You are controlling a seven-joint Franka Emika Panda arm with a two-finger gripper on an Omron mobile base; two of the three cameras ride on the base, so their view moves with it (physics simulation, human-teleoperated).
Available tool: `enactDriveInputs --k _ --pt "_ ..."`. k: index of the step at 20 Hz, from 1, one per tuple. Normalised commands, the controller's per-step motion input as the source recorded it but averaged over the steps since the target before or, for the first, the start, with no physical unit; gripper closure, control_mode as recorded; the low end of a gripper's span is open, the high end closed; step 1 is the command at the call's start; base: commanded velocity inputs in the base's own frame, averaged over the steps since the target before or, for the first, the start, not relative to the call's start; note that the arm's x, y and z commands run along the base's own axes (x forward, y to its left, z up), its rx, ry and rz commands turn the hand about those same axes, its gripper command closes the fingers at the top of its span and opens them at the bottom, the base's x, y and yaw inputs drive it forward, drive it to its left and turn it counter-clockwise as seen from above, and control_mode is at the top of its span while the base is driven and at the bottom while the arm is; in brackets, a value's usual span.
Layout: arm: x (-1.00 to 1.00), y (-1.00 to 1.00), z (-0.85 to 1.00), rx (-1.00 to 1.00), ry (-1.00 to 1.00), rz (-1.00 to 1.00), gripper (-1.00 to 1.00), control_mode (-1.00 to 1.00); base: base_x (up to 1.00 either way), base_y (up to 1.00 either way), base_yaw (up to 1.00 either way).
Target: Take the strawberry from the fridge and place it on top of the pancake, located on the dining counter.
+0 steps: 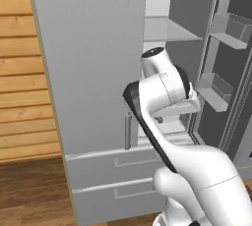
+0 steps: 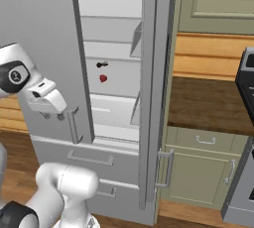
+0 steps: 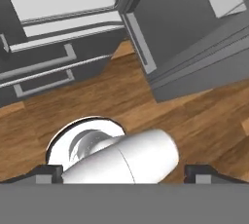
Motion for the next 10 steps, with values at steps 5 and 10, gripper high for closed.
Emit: enactDriveInputs --k 5,10 --pt "0.54 0.36 0.0 0.21 -0.17 0.05 -1.0 -1.0 0.0 0.0 0.0" --pt "0.54 0.32 -0.28 0.1 -0.03 0.06 -1.0 -1.0 0.0 0.0 0.0"
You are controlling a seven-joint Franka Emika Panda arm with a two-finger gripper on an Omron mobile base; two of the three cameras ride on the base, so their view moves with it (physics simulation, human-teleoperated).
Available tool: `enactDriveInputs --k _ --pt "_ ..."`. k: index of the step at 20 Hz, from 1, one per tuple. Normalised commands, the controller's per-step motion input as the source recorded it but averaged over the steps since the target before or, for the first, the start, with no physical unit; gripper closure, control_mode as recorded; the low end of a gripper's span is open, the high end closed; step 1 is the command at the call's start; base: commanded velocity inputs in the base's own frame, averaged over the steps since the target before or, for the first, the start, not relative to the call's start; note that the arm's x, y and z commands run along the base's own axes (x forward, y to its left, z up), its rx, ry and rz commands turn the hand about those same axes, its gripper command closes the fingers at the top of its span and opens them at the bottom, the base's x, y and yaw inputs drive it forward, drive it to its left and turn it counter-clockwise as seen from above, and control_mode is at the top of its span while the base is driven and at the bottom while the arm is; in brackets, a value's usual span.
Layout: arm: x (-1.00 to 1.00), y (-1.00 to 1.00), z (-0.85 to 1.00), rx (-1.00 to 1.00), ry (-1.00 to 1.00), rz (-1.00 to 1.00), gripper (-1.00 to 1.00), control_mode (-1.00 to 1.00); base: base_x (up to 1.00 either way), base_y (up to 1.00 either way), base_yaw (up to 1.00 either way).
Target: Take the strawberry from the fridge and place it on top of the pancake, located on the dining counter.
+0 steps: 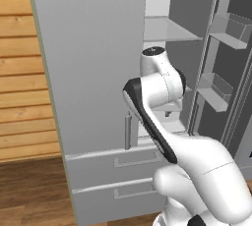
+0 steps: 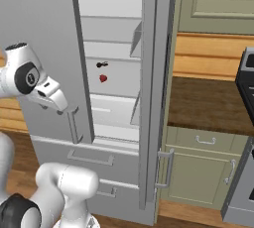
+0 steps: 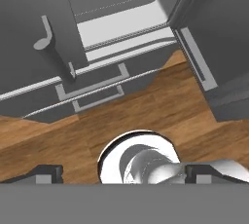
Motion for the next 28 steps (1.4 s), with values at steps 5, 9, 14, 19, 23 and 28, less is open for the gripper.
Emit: enactDriveInputs --k 5,9,14,19,23,28 --pt "0.54 0.3 -0.45 0.03 0.0 0.03 -1.0 -1.0 0.0 0.0 0.0" --pt "0.48 0.07 -0.36 0.02 -0.01 0.02 -1.0 -1.0 0.0 0.0 0.0" --pt "0.49 0.02 -0.3 0.03 0.0 0.01 -1.0 -1.0 0.0 0.0 0.0" --pt "0.47 0.09 -0.33 0.03 -0.02 0.0 -1.0 -1.0 0.0 0.0 0.0" --pt "0.4 0.15 -0.29 0.02 -0.04 0.0 -1.0 -1.0 0.0 0.0 0.0" --pt "0.41 0.06 -0.25 0.0 -0.02 0.01 -1.0 -1.0 0.0 0.0 0.0"
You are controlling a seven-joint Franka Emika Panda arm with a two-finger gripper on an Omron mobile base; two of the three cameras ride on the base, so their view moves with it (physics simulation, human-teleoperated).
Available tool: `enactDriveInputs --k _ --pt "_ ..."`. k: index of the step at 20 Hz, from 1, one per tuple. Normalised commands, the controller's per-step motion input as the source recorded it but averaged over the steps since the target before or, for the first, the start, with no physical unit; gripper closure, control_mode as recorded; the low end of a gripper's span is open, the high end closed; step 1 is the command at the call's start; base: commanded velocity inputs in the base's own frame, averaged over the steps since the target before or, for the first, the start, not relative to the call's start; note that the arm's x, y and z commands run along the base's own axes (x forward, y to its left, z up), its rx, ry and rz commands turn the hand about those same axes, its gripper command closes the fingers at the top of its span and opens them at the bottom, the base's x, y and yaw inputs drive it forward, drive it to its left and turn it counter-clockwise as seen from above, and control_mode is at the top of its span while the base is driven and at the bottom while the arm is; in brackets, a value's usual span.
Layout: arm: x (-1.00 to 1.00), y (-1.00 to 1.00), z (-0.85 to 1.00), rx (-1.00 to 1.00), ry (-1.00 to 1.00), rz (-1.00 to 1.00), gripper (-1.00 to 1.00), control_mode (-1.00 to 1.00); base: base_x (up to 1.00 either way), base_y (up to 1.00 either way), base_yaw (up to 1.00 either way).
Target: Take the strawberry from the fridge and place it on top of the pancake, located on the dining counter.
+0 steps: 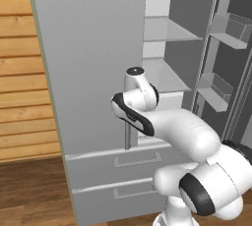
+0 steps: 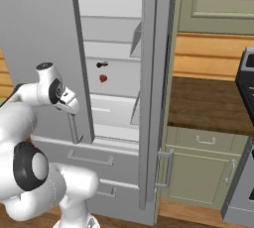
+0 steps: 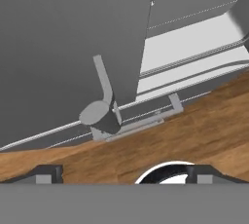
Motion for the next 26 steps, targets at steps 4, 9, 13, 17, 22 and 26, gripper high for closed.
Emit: enactDriveInputs --k 4,9,13,17,22,26 --pt "0.43 0.0 -0.27 0.0 0.0 0.01 -1.0 -1.0 0.0 0.0 0.0" --pt "0.41 0.01 -0.19 0.0 0.0 0.0 -1.0 -1.0 0.0 0.0 0.0" --pt "0.29 0.07 -0.22 0.0 0.0 0.0 -1.0 -1.0 0.0 0.0 0.0" --pt "0.26 0.13 -0.31 0.0 0.0 0.0 -1.0 -1.0 0.0 0.0 0.0" --pt "0.06 0.18 -0.41 0.0 0.0 0.0 1.0 -1.0 0.0 0.0 0.0" --pt "-0.14 0.02 -0.32 0.0 0.0 0.0 1.0 -1.0 0.0 0.0 0.0"
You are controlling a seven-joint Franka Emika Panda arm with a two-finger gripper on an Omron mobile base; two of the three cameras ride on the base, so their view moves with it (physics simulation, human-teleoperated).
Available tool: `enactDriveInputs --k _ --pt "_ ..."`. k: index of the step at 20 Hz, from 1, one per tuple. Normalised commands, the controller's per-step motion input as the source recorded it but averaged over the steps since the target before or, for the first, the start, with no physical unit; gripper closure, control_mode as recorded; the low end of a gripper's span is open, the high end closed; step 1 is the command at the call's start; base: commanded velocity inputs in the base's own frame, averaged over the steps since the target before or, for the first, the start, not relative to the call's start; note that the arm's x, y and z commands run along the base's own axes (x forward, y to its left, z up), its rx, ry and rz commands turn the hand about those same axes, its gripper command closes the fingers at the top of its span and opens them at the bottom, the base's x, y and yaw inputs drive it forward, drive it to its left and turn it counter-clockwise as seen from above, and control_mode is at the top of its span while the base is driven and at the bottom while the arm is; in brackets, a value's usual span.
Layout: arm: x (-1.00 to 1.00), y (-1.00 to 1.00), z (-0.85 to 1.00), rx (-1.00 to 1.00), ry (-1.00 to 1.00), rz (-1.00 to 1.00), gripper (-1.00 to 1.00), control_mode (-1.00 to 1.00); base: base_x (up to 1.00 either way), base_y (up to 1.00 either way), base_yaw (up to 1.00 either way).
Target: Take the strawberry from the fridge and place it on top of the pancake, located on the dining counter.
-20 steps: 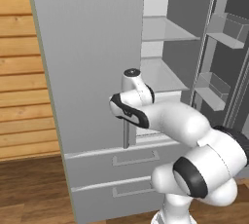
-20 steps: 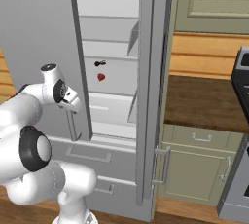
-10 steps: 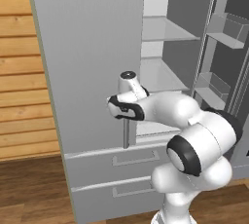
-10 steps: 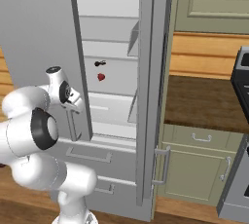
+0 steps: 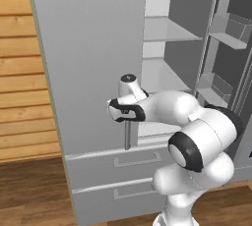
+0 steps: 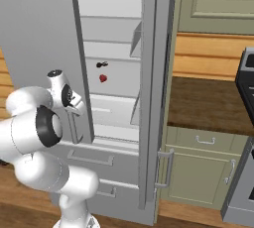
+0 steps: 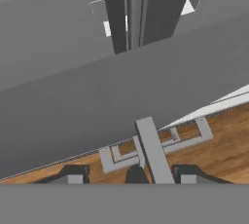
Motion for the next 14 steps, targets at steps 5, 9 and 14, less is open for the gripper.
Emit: enactDriveInputs --k 5,9,14 --pt "-0.73 0.04 -0.1 0.0 0.0 0.0 1.0 -1.0 0.0 0.0 0.0" --pt "-1.0 0.01 0.0 0.03 0.0 0.0 1.0 -1.0 0.0 0.0 0.0" --pt "-1.0 0.36 0.0 0.02 0.0 0.0 1.0 -1.0 0.0 0.0 0.0"
